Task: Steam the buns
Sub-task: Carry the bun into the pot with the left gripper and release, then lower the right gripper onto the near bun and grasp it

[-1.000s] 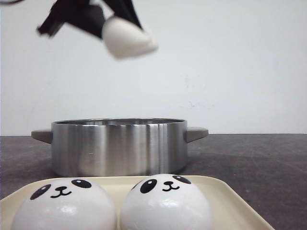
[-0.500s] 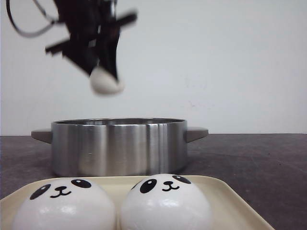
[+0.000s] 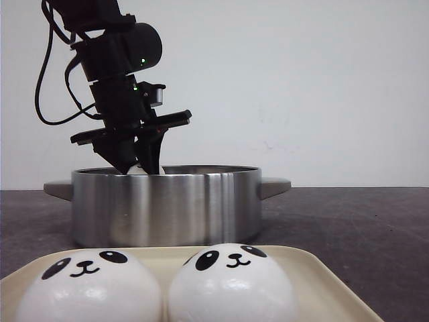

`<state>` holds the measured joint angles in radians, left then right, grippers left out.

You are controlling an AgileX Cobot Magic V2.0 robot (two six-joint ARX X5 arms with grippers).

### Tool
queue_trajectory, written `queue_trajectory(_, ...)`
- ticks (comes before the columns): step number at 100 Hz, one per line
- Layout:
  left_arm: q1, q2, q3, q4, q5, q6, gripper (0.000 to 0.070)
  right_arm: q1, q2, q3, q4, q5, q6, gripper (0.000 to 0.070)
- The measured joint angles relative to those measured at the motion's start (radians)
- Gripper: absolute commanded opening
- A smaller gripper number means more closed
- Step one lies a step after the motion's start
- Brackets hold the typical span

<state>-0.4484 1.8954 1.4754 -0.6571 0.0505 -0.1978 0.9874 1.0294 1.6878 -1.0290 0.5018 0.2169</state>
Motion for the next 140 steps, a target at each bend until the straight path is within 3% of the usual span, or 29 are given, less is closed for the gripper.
queue_trajectory(13, 0.007, 0.001, 0.000, 0.009, 0.000, -0.003, 0.0411, 0.000, 0.000, 0.000, -0.011, 0.000, 0.010, 0.0000)
queue_trajectory(18, 0.010, 0.001, 0.000, 0.009, 0.000, -0.004, 0.0487, 0.000, 0.000, 0.000, -0.013, 0.000, 0.018, 0.0000)
queue_trajectory(23, 0.014, 0.001, 0.000, 0.007, 0.001, -0.003, 0.0523, 0.000, 0.000, 0.000, -0.014, 0.000, 0.024, 0.0000)
queue_trajectory(38, 0.016, 0.002, 0.000, -0.001, 0.002, -0.003, 0.0534, 0.000, 0.000, 0.000, -0.014, 0.000, 0.033, 0.0000)
queue_trajectory(51, 0.016, 0.002, 0.000, -0.005, 0.004, -0.004, 0.0630, 0.000, 0.000, 0.000, -0.026, 0.000, 0.045, 0.0000)
queue_trajectory(68, 0.014, 0.002, 0.048, -0.086, 0.008, -0.004, 0.0634, 0.000, 0.005, 0.000, -0.091, -0.005, 0.075, 0.0000)
queue_trajectory(81, 0.014, -0.052, 0.056, -0.072, 0.007, -0.005, 0.0632, 0.000, 0.034, -0.006, -0.195, -0.016, 0.133, 0.0000)
queue_trajectory(91, 0.011, -0.168, 0.056, -0.038, 0.007, -0.006, 0.0632, 0.000, 0.060, -0.052, -0.217, -0.069, 0.168, 0.0000)
queue_trajectory(109, 0.007, -0.423, 0.068, -0.032, 0.006, -0.004, 0.0632, 0.000, 0.113, -0.196, -0.140, -0.211, 0.225, 0.0000)
queue_trajectory(127, 0.008, -0.587, 0.068, -0.122, 0.003, 0.004, 0.0632, 0.000, 0.117, -0.428, 0.008, -0.323, 0.297, 0.0004)
queue_trajectory(132, 0.008, -0.632, 0.068, -0.145, 0.001, 0.009, 0.0632, 0.000, 0.117, -0.503, 0.063, -0.367, 0.323, 0.0062)
queue_trajectory(140, 0.008, -0.708, 0.068, -0.177, -0.002, 0.016, 0.0632, 0.000, 0.118, -0.616, 0.134, -0.445, 0.365, 0.0285)
